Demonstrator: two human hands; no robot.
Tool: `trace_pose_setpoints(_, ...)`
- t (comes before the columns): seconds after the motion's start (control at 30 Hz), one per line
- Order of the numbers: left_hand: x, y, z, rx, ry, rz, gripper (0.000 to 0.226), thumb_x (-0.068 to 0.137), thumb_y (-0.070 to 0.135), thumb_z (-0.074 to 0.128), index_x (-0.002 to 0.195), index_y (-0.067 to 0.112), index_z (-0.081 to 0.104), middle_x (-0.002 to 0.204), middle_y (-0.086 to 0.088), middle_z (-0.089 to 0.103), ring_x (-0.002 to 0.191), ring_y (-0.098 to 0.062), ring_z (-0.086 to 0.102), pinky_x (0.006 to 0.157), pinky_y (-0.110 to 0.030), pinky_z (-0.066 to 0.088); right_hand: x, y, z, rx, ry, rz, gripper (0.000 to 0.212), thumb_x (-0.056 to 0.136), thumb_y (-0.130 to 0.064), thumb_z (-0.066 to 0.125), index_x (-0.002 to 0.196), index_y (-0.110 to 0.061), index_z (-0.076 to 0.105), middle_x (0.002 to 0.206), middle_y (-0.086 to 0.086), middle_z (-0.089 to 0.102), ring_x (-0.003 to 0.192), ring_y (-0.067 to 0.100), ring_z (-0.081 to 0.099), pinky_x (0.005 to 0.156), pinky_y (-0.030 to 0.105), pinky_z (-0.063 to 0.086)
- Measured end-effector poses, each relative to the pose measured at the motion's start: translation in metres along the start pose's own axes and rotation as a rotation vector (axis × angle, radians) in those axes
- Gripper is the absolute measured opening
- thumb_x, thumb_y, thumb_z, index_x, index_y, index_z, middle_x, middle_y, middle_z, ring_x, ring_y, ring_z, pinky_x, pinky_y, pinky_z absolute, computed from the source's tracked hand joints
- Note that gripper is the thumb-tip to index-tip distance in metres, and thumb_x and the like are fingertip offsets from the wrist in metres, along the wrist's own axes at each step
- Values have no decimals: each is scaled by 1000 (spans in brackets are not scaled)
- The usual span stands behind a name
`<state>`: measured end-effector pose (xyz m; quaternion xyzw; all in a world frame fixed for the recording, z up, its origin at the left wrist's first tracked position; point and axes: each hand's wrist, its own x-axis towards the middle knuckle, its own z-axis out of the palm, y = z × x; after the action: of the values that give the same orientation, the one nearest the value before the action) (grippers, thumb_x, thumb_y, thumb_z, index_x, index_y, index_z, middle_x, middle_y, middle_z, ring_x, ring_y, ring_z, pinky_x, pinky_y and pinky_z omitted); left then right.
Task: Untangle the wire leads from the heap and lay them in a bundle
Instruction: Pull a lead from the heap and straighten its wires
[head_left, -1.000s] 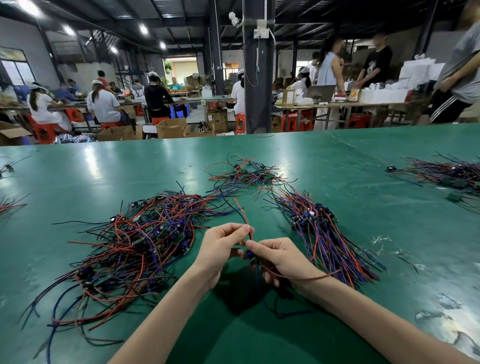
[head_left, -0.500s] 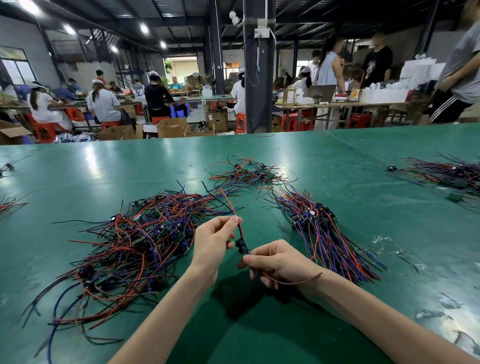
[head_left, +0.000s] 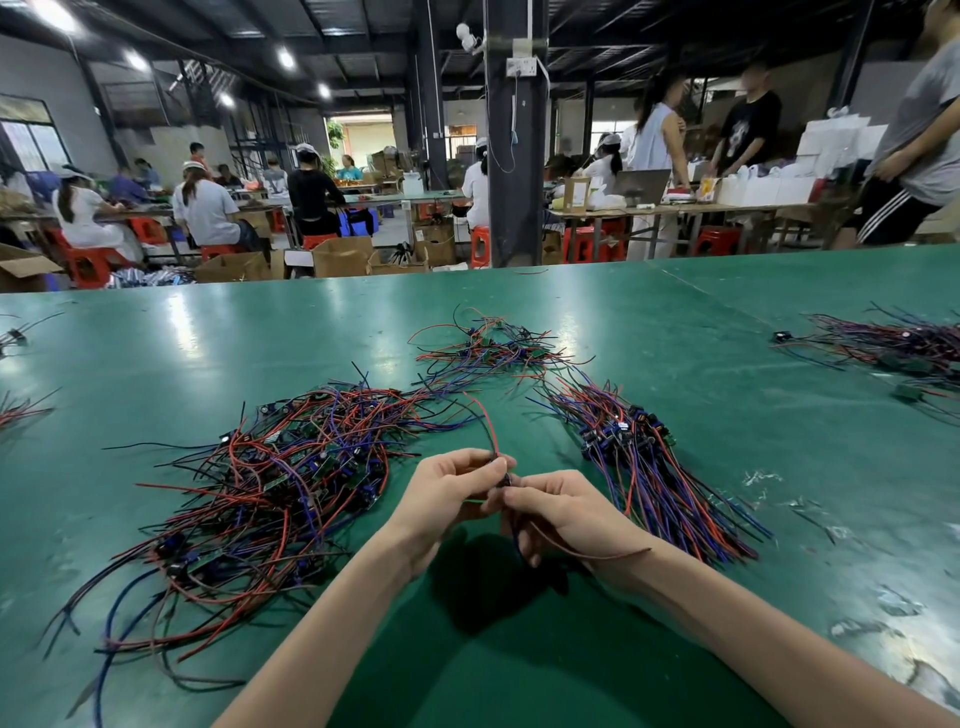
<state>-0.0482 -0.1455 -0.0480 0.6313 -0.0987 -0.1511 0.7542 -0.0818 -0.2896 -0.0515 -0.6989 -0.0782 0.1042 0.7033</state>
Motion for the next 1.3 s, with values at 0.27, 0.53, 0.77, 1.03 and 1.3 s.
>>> trace_pose_setpoints(0.27, -3, 1, 2, 36, 15, 96, 16, 85, 10, 63, 98, 7, 70, 71, -6, 67, 56, -9, 58, 58, -18, 51, -3, -5, -2, 67, -35, 51, 22, 95, -3, 47, 89, 7, 66, 62, 10, 65, 44, 16, 59, 44, 25, 51)
trace_pose_setpoints(0.53, 0, 12, -5, -132, 158, 122, 15, 87, 11, 60, 97, 7, 71, 56, -2, 56, 52, -11, 53, 50, -18, 46, -6, -12, -21, 38, -134, 80, 22, 85, 7, 57, 96, -6, 70, 82, 6, 72, 65, 13, 65, 65, 23, 56)
trace_pose_setpoints(0.77, -3, 16, -6, -195, 163, 125, 16, 87, 11, 61, 99, 6, 70, 62, -2, 62, 47, -8, 53, 46, -18, 48, -7, -12, -13, -364, 254, -396, 14, 90, -3, 58, 90, -11, 69, 77, -1, 65, 69, 9, 55, 69, 20, 45)
trace_pose_setpoints(1.03, -2, 17, -6, -253, 170, 102, 20, 84, 9, 63, 101, 0, 69, 65, -7, 58, 46, -12, 56, 48, -23, 53, -9, -4, -7, -1320, 471, -914, 7, 72, -9, 65, 74, -15, 69, 76, 2, 56, 71, 26, 54, 68, 36, 34)
trace_pose_setpoints(1.3, -2, 15, -5, -265, 164, 81, 18, 84, 8, 63, 99, 0, 68, 62, -5, 58, 47, -11, 56, 48, -21, 53, -14, -6, 3, -1141, 355, -739, 28, 82, -21, 44, 82, -11, 70, 72, 1, 60, 70, 21, 51, 67, 36, 37)
